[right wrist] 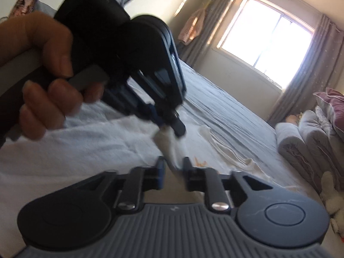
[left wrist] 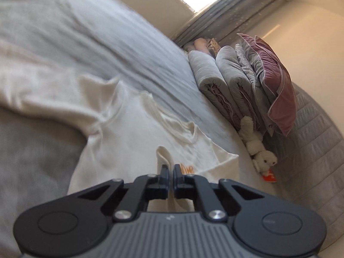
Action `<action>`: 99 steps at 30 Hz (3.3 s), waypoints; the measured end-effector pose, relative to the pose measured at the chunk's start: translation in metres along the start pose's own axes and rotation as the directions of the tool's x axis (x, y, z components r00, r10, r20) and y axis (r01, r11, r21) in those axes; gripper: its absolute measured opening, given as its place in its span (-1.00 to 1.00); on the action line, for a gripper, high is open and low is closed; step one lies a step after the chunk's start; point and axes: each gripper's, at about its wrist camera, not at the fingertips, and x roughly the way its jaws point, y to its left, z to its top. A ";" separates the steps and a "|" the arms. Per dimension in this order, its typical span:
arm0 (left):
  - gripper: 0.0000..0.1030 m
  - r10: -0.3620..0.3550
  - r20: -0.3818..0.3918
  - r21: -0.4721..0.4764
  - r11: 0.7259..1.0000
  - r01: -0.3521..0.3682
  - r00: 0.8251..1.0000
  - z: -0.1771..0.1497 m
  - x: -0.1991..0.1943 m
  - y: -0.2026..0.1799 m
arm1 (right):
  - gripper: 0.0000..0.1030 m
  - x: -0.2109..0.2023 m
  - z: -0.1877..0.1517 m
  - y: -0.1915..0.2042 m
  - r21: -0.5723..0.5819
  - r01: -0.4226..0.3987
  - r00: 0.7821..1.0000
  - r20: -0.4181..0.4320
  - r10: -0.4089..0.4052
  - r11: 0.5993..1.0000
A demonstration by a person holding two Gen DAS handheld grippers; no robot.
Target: Fold clothes
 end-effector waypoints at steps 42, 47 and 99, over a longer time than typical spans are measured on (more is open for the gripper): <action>-0.48 0.164 0.076 0.003 0.986 -0.164 0.984 0.029 0.012 0.036 | -0.07 0.010 -0.071 -0.211 0.492 0.144 0.964 -0.265 -0.010 0.859; -0.53 0.179 0.082 0.016 0.983 -0.181 0.980 0.027 0.022 0.031 | -0.07 0.030 -0.077 -0.253 0.685 0.088 0.982 -0.182 0.052 0.723; -0.52 0.261 0.079 0.246 0.930 -0.272 0.962 0.000 0.025 0.006 | -0.65 0.062 -0.070 -0.194 0.591 0.183 0.949 -0.316 0.016 0.786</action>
